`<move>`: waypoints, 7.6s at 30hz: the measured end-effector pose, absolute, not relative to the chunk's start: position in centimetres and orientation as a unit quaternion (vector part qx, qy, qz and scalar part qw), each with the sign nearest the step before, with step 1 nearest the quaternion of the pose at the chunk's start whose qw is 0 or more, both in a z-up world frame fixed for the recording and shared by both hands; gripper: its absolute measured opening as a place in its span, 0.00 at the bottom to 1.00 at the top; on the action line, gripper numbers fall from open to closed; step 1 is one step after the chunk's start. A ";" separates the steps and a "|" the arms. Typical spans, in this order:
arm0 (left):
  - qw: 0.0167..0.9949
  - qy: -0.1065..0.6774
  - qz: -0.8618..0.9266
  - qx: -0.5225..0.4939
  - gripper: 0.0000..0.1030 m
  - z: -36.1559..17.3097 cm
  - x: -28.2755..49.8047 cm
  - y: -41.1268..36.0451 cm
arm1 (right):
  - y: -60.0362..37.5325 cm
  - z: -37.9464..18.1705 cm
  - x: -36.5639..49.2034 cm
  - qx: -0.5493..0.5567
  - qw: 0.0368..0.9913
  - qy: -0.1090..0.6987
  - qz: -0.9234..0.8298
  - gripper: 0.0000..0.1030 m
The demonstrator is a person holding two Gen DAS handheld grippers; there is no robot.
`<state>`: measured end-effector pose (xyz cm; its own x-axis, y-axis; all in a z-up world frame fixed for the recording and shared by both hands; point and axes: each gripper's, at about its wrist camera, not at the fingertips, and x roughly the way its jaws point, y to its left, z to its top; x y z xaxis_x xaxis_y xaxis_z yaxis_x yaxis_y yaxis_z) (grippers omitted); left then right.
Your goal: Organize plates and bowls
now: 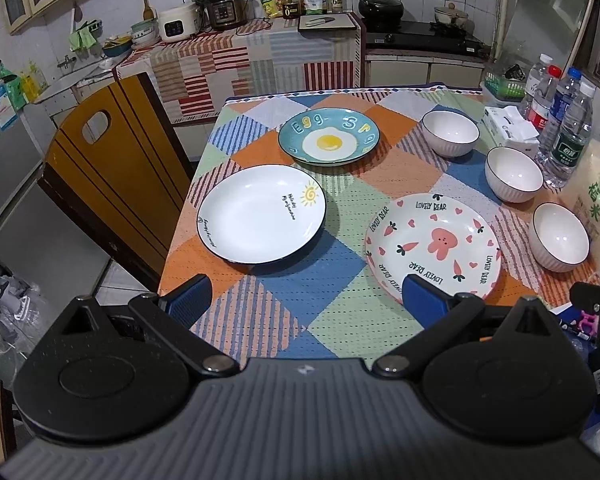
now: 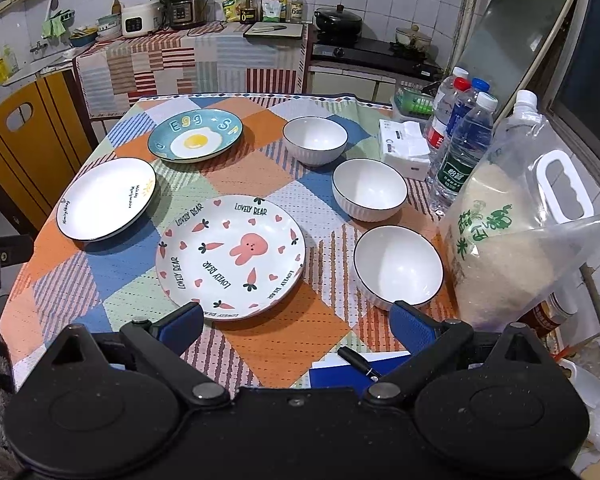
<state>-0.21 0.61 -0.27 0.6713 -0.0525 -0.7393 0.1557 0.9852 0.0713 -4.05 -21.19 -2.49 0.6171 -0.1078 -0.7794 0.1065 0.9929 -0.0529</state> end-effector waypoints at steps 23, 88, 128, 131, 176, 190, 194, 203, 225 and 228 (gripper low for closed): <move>0.928 0.357 -0.090 0.058 1.00 -0.9 -1.7 1.2 | -19.5 -3.3 -4.2 -0.042 0.907 0.415 -0.058 0.98; 0.840 0.505 -0.199 0.007 0.18 -18.5 13.8 -5.2 | -28.4 -21.7 5.8 0.188 0.887 0.406 0.110 0.25; 0.842 0.513 -0.165 0.010 0.20 -13.7 21.7 -5.4 | -28.1 -18.0 14.3 0.164 0.892 0.417 0.055 0.34; 0.845 0.508 -0.170 0.011 0.20 -12.1 20.6 -4.9 | -27.4 -16.2 13.4 0.155 0.897 0.408 0.069 0.37; 0.872 0.476 -0.097 0.063 0.84 -11.5 17.1 13.1 | -9.1 -11.7 11.6 0.001 0.902 0.332 0.275 0.83; 0.841 0.522 -0.141 -0.014 0.74 -17.0 23.4 16.5 | -6.9 -18.2 16.3 0.050 0.895 0.372 0.241 0.70; 0.839 0.525 -0.142 -0.021 0.51 -18.0 24.5 16.5 | -6.4 -18.7 17.1 0.042 0.888 0.397 0.227 0.66; 0.836 0.527 -0.149 -0.036 0.30 -19.7 25.4 17.1 | -8.0 -20.4 19.7 0.103 0.880 0.420 0.196 0.26; 0.856 0.483 -0.184 0.020 0.28 -12.0 19.8 11.6 | -13.2 -14.3 15.6 0.084 0.876 0.414 0.233 0.24; 0.868 0.456 -0.194 0.033 0.28 -10.4 19.0 9.6 | -14.8 -12.8 14.4 0.082 0.888 0.394 0.221 0.24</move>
